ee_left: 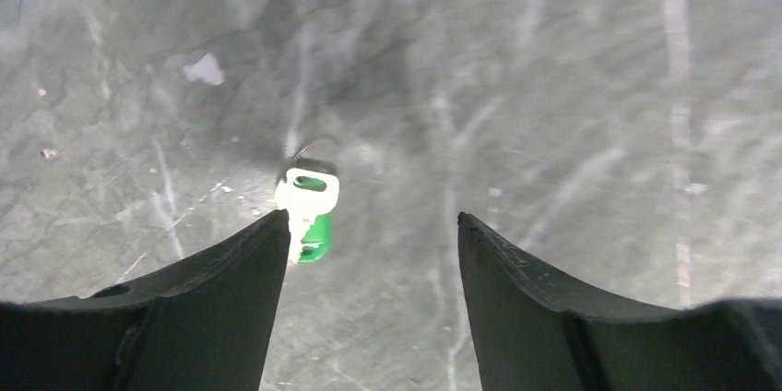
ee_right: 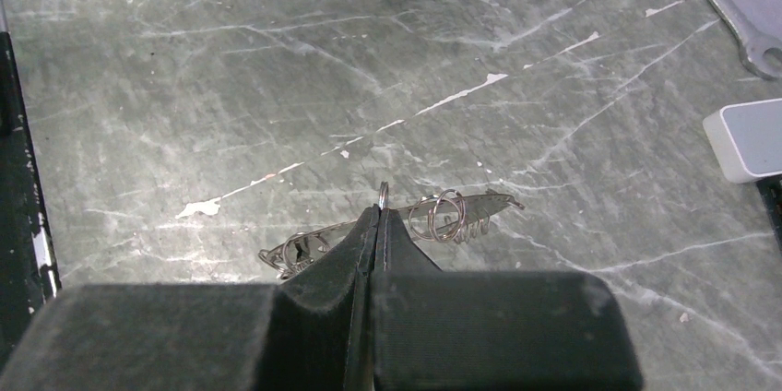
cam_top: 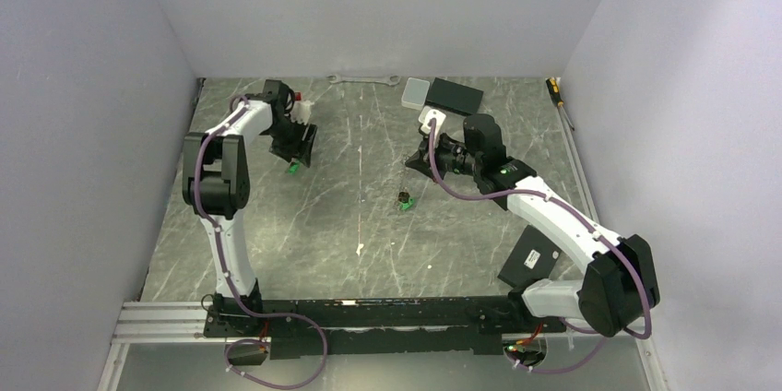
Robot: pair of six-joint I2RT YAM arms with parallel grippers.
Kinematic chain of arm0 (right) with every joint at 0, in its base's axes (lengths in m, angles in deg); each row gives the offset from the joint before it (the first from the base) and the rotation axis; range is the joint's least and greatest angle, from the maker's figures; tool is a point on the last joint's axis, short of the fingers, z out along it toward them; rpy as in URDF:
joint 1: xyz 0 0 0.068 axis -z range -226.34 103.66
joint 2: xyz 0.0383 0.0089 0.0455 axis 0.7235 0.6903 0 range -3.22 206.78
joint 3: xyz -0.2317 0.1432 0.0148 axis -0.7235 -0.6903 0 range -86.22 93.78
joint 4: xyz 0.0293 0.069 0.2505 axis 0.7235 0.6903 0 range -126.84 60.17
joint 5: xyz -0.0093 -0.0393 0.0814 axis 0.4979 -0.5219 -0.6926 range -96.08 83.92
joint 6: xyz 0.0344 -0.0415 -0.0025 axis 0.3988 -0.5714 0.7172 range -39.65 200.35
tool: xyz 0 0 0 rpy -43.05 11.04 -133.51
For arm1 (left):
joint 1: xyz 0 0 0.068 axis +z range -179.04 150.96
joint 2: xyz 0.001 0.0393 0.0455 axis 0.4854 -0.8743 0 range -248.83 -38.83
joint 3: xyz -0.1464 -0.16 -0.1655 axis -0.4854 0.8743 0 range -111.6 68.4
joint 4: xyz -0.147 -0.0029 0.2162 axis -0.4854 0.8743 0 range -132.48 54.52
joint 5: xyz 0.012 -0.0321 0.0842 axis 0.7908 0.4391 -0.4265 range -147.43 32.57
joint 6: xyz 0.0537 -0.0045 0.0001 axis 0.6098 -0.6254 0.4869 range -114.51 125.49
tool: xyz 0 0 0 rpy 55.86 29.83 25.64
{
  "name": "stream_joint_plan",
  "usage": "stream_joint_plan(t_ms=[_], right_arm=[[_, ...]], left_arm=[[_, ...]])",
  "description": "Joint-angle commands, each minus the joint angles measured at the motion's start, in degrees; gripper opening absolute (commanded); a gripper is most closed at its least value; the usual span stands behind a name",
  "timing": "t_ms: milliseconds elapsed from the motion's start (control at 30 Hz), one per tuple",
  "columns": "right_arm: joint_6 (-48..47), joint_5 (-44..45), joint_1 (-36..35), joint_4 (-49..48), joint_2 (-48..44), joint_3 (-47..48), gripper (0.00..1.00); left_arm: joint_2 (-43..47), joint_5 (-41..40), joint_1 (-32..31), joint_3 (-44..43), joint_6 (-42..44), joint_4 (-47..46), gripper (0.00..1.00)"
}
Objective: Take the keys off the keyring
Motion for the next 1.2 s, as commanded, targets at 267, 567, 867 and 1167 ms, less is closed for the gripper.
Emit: stream_joint_plan(t_ms=[267, 567, 867, 1167], right_arm=[[8.59, 1.95, 0.28, -7.72, 1.87, -0.58, 0.0], [14.78, 4.71, 0.44, -9.85, 4.21, -0.41, 0.0], [19.58, 8.94, 0.59, -11.05, 5.23, -0.5, 0.0], [20.77, 8.73, 0.62, -11.5, 5.28, -0.59, 0.0]], left_arm=[[21.27, 32.18, -0.77, 8.32, -8.03, -10.64, 0.84], [25.95, 33.43, -11.95, 13.73, -7.44, -13.06, 0.82], [21.62, 35.07, -20.0, 14.28, -14.29, -18.17, 0.79], [16.72, 29.34, -24.44, 11.72, -16.26, -22.29, 0.76]])
